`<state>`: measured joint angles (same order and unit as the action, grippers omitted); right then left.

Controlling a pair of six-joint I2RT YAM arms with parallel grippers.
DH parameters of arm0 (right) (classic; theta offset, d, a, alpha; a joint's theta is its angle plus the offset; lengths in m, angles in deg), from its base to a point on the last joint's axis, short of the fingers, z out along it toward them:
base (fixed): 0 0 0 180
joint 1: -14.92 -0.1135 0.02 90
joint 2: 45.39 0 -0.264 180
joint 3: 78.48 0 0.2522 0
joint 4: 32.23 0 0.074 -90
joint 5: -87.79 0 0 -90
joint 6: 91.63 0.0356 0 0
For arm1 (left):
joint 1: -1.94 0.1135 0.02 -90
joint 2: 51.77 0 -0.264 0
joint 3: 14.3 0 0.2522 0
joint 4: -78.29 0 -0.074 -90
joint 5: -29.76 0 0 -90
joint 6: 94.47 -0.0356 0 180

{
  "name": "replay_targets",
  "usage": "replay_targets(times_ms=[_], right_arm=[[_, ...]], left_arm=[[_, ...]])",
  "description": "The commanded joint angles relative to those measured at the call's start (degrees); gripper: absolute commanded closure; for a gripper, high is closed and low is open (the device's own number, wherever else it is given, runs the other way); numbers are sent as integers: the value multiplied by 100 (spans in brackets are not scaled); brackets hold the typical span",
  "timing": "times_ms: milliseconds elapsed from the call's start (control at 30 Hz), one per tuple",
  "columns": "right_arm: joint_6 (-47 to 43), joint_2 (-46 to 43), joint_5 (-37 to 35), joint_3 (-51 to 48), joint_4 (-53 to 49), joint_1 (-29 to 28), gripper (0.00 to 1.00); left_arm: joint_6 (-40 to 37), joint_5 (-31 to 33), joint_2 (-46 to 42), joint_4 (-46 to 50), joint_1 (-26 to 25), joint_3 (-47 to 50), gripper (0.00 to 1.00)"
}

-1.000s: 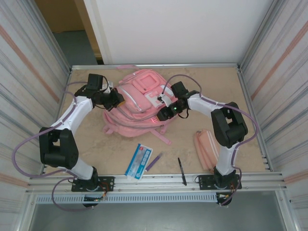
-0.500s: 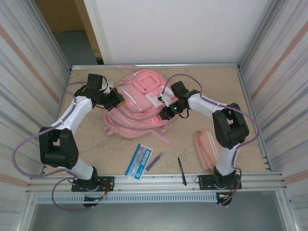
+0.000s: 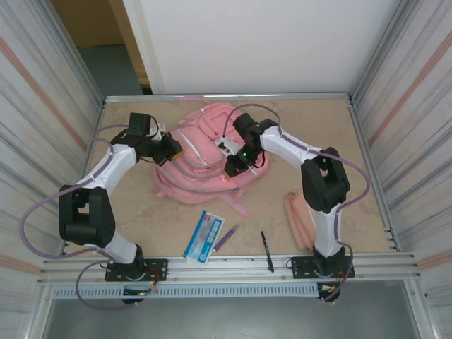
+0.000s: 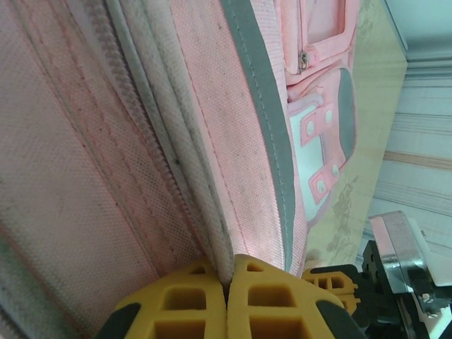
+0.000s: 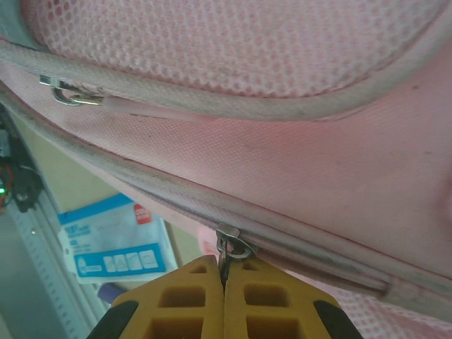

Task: Pack the student bag

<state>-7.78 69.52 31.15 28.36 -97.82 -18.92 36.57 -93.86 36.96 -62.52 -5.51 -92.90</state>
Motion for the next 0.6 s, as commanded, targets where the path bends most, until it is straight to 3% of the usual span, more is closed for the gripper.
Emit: replay_targets(times_ms=[0,167,567], right_arm=[[416,77,664,280,-488,-160,100],[1596,-5,1172,-136,935,-396,100],[2941,10,686,-321,2675,-1081,96]], left_arm=[[184,-328,-41,-549,-17,204,100],[432,-308,-101,-841,-90,452,100],[409,-158,34,-1141,-124,752,100]])
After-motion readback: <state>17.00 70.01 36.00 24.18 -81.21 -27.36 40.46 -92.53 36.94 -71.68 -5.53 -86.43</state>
